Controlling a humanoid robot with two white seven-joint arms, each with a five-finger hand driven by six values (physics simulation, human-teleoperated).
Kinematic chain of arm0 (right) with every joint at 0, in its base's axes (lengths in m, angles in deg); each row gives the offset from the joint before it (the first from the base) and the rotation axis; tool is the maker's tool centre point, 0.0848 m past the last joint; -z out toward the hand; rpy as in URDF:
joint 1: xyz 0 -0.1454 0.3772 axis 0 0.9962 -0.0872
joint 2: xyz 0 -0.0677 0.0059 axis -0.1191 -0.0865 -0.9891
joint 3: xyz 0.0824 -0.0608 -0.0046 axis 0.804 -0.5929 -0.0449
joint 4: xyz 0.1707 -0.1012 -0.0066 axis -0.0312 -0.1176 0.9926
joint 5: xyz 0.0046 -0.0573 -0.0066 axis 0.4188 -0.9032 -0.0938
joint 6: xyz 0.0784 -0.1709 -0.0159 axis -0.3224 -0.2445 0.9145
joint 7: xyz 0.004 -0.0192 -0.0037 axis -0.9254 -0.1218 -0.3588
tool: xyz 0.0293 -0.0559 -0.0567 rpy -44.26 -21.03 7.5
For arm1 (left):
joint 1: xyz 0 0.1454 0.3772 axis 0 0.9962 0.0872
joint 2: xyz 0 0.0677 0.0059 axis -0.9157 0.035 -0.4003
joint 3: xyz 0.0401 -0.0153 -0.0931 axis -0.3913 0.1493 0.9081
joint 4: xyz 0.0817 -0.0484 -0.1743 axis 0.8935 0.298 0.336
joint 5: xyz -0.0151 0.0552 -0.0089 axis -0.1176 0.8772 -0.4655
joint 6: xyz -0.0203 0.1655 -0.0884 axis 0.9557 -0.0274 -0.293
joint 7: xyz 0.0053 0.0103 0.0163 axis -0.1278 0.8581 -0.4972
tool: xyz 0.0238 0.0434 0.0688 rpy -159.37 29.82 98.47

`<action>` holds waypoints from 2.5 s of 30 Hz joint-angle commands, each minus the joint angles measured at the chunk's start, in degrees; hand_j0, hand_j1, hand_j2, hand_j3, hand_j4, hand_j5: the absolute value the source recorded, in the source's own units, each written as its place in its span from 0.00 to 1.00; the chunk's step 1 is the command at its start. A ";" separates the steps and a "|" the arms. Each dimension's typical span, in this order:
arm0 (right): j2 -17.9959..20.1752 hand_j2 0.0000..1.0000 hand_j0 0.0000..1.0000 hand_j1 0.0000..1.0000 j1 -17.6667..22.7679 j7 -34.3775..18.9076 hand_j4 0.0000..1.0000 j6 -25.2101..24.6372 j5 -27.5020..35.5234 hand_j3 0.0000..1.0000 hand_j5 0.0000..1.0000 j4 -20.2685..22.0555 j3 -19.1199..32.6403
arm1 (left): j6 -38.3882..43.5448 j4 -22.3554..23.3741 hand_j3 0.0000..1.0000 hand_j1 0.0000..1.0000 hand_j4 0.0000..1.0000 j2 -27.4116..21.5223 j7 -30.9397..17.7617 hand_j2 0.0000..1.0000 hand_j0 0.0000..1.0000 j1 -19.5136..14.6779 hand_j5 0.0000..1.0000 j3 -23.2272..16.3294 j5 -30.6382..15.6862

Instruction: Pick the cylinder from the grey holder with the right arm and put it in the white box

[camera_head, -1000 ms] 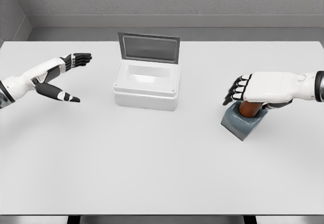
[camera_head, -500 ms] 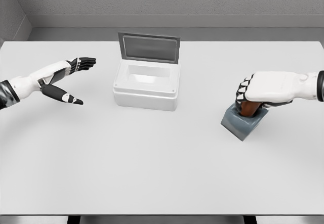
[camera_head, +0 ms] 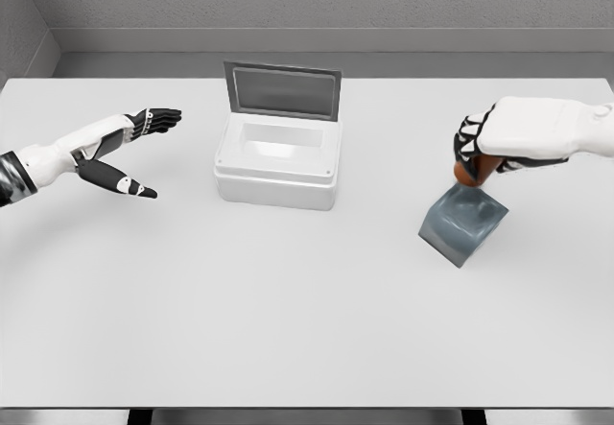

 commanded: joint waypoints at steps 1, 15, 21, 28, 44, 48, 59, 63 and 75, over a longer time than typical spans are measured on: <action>-2.14 0.31 0.31 0.31 -0.09 0.06 0.31 -0.16 0.66 0.31 0.31 -1.63 0.44 | 0.08 -0.03 1.00 1.00 1.00 -0.08 0.01 1.00 1.00 0.00 1.00 0.09 -0.40; -13.92 0.31 0.31 0.31 -5.10 0.06 0.31 -0.16 0.48 0.31 0.31 -8.31 0.26 | -0.10 0.06 1.00 1.00 1.00 -0.16 0.01 1.00 1.00 0.00 1.00 0.09 -0.40; -18.05 0.31 0.31 0.31 -7.12 0.06 0.31 -0.16 0.13 0.31 0.31 -8.31 -0.44 | -0.19 0.06 1.00 1.00 1.00 -0.25 0.01 1.00 1.00 0.00 1.00 0.09 -0.49; -22.71 0.31 0.31 0.31 -9.58 0.06 0.31 -0.16 -0.22 0.31 0.31 -8.57 -2.64 | -0.19 0.06 1.00 1.00 1.00 -0.25 -0.08 1.00 1.00 0.00 1.00 0.09 -0.49; -33.00 0.31 0.31 0.31 -13.53 0.06 0.31 -0.16 -3.30 0.31 0.31 -21.05 -5.63 | -0.19 0.23 1.00 1.00 1.00 -0.16 -0.08 1.00 1.00 0.00 1.00 0.09 -0.23; -33.96 0.31 0.31 0.31 -13.89 0.06 0.31 -0.16 -4.53 0.31 0.31 -24.04 -5.63 | -0.19 0.15 1.00 1.00 1.00 0.01 -0.08 1.00 1.00 0.09 1.00 0.09 -0.14; -35.90 0.31 0.31 0.31 -13.97 0.06 0.31 -0.16 -6.11 0.31 0.31 -27.03 -6.24 | -0.28 0.06 1.00 1.00 1.00 0.01 -0.08 1.00 1.00 0.18 1.00 0.09 -0.14; -35.90 0.31 0.31 0.31 -13.89 0.06 0.31 -0.16 -6.28 0.31 0.31 -27.38 -6.33 | -0.36 -0.03 1.00 1.00 1.00 0.01 -0.08 1.00 1.00 0.18 1.00 0.09 -0.05; -36.95 0.95 0.95 0.95 -13.89 0.06 0.95 -0.16 -8.13 0.95 0.95 -28.08 -6.33 | -0.36 -0.03 1.00 1.00 1.00 0.01 -0.08 1.00 1.00 0.18 1.00 0.09 -0.05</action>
